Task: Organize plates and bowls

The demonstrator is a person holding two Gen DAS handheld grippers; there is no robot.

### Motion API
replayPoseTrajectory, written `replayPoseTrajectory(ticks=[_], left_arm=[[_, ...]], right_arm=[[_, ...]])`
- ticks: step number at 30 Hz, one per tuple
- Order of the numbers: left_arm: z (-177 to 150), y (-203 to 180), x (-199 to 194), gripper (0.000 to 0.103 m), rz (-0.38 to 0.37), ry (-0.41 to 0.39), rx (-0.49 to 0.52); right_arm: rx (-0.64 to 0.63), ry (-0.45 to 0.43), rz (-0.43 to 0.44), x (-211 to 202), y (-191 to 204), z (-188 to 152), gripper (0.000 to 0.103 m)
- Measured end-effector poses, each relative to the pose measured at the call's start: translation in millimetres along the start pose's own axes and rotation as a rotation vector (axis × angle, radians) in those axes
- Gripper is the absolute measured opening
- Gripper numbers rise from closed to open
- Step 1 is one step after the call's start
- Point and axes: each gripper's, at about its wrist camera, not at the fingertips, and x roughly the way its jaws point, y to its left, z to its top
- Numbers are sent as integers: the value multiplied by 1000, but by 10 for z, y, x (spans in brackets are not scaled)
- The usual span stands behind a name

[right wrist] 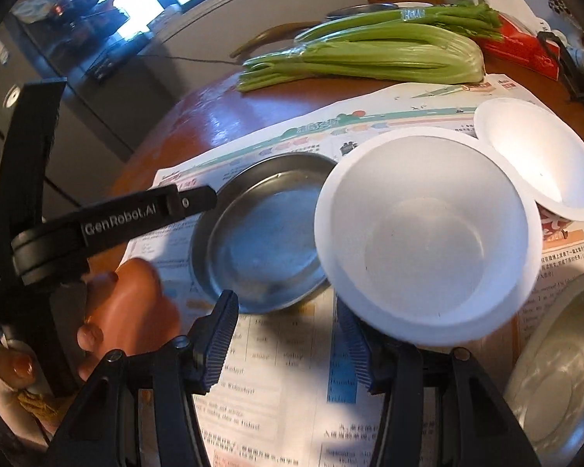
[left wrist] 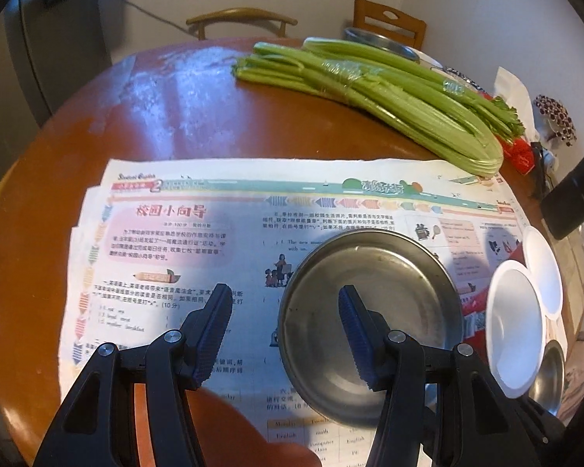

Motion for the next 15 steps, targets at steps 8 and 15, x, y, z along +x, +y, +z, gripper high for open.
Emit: replayPoseTrajectory(ticks=[8, 15], left_arm=[[9, 70, 149, 52, -37, 18, -27], [-59, 4, 214, 30, -45, 46, -4]], right_arm=[[17, -10, -22, 160, 19, 44, 53], [-71, -25, -47, 191, 138, 38, 54]])
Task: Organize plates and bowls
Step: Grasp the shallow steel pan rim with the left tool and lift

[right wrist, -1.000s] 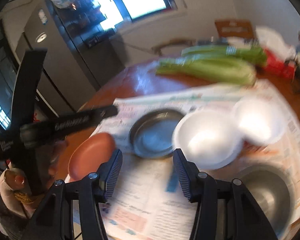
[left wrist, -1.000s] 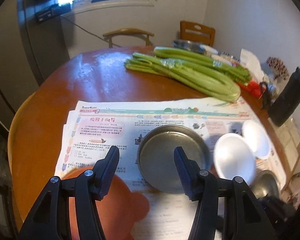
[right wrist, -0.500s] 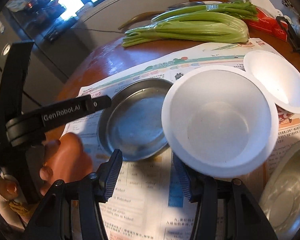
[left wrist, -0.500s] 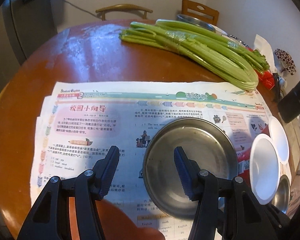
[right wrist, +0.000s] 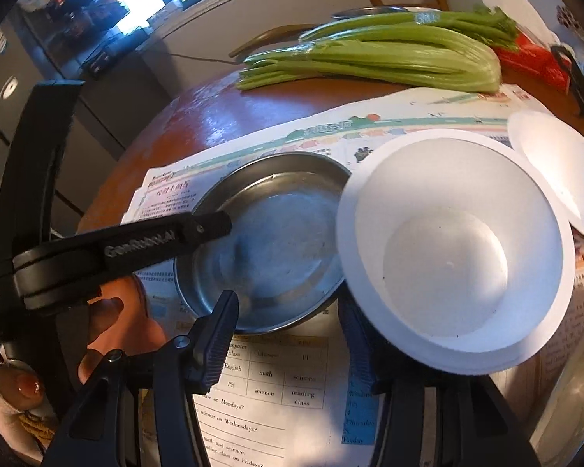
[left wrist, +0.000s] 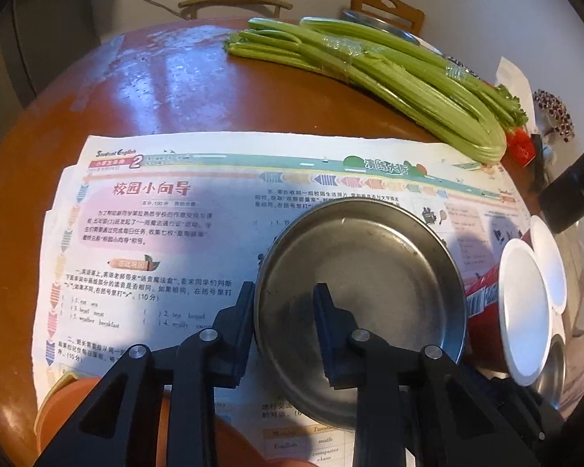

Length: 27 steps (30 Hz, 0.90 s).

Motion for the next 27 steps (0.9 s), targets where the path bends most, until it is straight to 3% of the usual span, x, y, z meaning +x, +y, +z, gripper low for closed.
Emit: replayPoseTrajectory(ticks=[27], left_arm=[[-399, 53, -715, 30, 39, -115, 5]], right_arm=[[-91, -54, 76, -335, 179, -36, 53]])
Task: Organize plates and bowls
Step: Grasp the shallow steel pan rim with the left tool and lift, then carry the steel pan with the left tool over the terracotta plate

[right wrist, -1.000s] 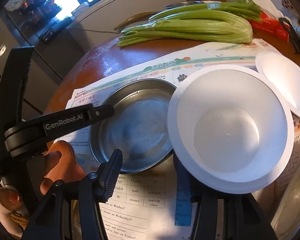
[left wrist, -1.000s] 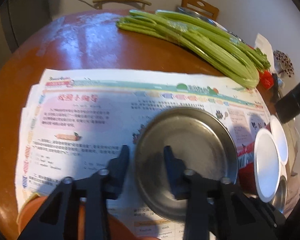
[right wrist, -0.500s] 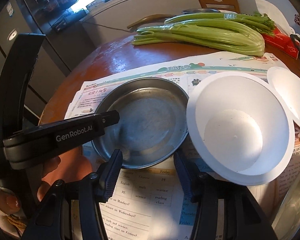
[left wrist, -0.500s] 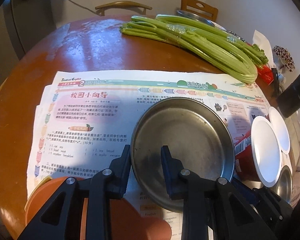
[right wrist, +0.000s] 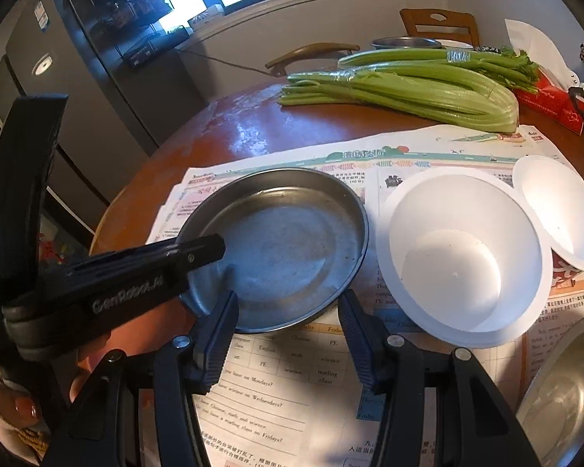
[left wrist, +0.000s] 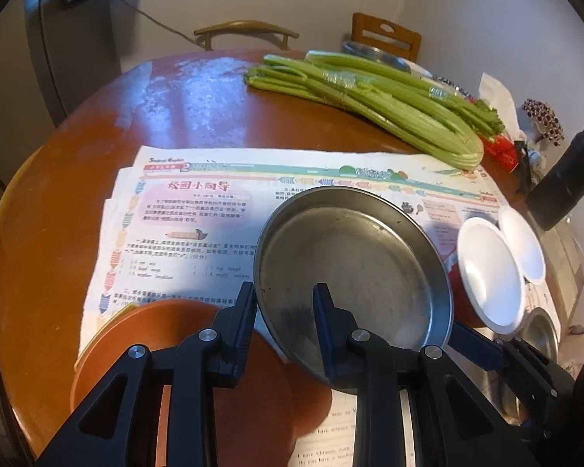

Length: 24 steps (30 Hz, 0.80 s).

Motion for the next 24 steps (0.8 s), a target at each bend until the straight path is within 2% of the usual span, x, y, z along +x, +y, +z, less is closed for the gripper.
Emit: replayPoseTrajectory(ticks=[9, 24], left_arm=[[-154, 82, -342, 30, -4, -59, -21], [-517, 307, -900, 30, 42, -136, -99]], right_arm=[[-37, -14, 27, -180, 151, -52, 54], [-155, -33, 111, -458, 517, -190, 54]])
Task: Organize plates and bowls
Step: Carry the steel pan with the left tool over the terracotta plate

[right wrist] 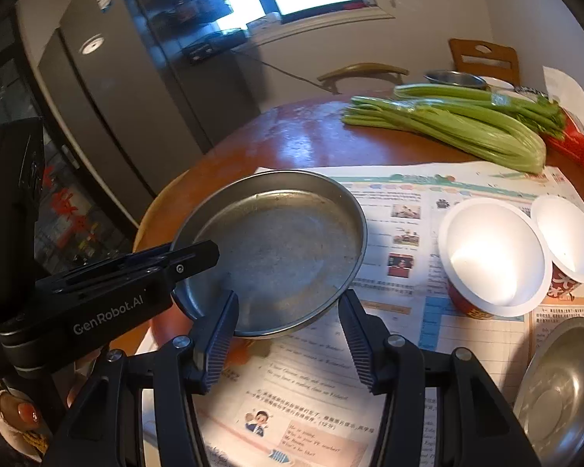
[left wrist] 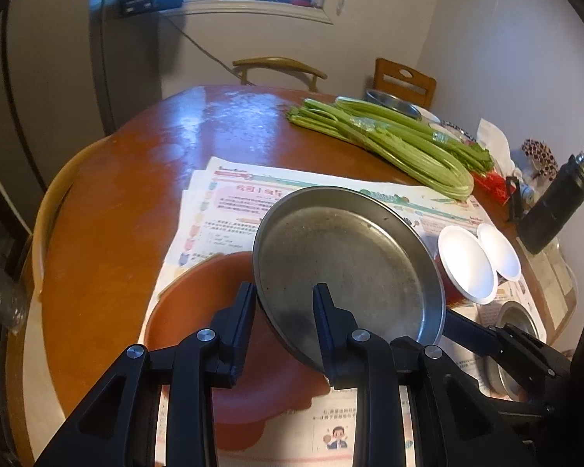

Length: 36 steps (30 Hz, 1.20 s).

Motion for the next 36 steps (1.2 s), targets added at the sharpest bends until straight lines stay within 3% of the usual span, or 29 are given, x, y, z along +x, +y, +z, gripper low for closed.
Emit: replayPoseTrajectory(ticks=[18, 36], left_arm=[[-184, 63, -391, 30, 39, -39, -47], [-500, 392, -285, 31, 64, -1, -126]], right_arm=[[-79, -45, 73, -303, 220, -46, 54], [-149, 33, 101, -58, 427, -138, 54]])
